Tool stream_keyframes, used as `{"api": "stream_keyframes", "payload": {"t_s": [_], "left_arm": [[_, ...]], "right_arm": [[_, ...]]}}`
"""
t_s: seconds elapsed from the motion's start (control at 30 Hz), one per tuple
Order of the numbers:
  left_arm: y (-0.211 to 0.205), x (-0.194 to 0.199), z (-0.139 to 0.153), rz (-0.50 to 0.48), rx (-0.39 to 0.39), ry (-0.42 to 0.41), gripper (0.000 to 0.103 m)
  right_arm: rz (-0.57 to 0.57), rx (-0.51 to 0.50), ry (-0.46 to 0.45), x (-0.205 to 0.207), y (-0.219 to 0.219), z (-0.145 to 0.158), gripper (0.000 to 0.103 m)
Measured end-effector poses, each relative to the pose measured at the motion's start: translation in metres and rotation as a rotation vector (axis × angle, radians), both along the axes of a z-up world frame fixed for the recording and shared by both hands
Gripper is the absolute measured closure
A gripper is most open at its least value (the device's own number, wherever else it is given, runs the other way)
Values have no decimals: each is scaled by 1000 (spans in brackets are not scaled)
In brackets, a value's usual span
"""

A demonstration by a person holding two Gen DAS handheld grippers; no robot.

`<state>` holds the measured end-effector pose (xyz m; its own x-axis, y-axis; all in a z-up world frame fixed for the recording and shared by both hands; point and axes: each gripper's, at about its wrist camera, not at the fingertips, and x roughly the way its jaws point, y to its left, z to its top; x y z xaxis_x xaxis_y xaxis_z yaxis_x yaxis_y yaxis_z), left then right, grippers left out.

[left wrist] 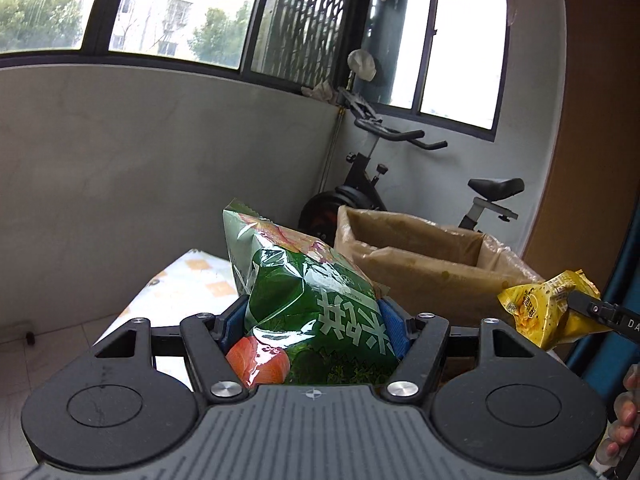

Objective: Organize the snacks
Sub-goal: 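Lift both bags over the box and open both tools to drop them in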

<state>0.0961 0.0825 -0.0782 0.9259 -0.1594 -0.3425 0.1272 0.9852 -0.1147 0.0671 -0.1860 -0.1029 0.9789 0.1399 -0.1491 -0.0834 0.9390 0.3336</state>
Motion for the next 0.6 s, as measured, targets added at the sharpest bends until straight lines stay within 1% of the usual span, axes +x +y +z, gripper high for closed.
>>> {"api": "stream_keyframes", "payload": {"t_s": [0.07,0.2,0.33,0.4,0.5,0.6], "left_arm": [[-8,5,14,-30,22,-34,33],[-27,30,39,-85,50,-81,33],[-55,60,53,-127,97,-137,33],[-68,78,55,-137,117,-139,33],[-87,110,53,-153,123,-112,33],[-101,136,48,-156,169,-104,33]], "right_arm": [[2,-17,-27,4,-5,10,49],[-3,-69,-72,21,-16,31,49],[-4,-94,-90,43,-26,44,49],[-4,-117,-95,57,-28,47,49],[-2,-166,-103,78,-28,49,49],[4,-201,-98,104,-28,50,49]]}}
